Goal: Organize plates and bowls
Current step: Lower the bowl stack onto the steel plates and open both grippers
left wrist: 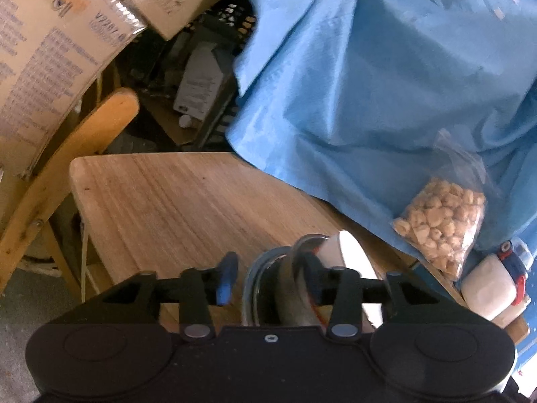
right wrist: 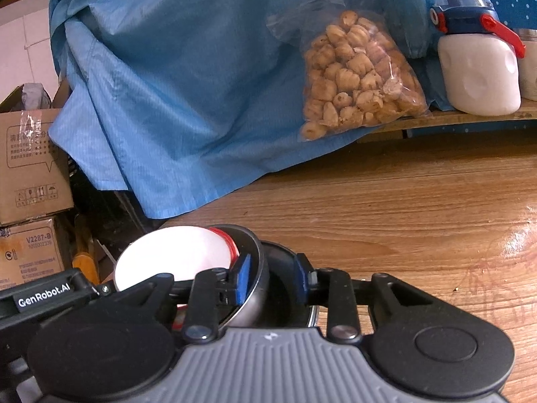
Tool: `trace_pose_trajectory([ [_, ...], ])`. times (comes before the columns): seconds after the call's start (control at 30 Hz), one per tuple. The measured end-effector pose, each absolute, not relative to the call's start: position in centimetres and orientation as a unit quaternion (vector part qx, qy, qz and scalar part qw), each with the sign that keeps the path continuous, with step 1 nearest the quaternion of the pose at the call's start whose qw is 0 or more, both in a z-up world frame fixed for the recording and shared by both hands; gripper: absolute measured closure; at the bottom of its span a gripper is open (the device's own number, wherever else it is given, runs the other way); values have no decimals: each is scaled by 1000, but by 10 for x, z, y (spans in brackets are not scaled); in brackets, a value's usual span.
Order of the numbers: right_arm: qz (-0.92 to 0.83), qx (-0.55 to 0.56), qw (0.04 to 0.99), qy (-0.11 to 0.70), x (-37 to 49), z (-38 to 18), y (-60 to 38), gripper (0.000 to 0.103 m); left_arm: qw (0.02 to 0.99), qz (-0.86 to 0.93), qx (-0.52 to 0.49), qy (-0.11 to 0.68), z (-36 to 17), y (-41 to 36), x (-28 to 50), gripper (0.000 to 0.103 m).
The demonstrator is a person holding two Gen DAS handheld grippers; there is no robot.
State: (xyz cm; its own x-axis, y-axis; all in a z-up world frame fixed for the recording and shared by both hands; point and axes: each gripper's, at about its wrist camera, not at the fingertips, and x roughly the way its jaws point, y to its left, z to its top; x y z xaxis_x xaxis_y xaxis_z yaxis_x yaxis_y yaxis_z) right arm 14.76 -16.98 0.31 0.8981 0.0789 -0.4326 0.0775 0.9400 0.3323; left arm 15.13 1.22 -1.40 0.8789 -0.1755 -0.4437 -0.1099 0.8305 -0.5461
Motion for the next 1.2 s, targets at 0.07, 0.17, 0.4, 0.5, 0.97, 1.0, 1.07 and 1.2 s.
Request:
trace_pose_trajectory([
  [0.07, 1, 173, 959, 225, 147, 3, -170, 71, 924, -18, -294, 246, -15, 14, 152, 56],
  [0.17, 1, 172, 959, 225, 147, 3, -170, 71, 926, -14, -288, 245, -14, 15, 152, 56],
  [0.4, -20, 170, 965, 200, 139, 5, -174, 45, 928, -15, -285, 237, -16, 17, 149, 46],
  [0.5, -15, 180, 963, 200, 138, 4, -179, 44, 929, -14, -284, 236, -16, 18, 149, 40],
  [0.97, -13, 173, 970, 171, 127, 5, -183, 22, 947, -11, -253, 199, -8, 22, 139, 11],
  [1.0, -13, 171, 971, 167, 125, 5, -183, 19, 949, -11, -249, 194, -7, 21, 137, 10],
  [1.07, -13, 172, 972, 159, 122, 6, -184, 15, 953, -11, -238, 186, -5, 20, 134, 5],
  [1.2, -11, 172, 974, 146, 117, 9, -186, 5, 958, -8, -226, 176, -1, 18, 127, 1],
])
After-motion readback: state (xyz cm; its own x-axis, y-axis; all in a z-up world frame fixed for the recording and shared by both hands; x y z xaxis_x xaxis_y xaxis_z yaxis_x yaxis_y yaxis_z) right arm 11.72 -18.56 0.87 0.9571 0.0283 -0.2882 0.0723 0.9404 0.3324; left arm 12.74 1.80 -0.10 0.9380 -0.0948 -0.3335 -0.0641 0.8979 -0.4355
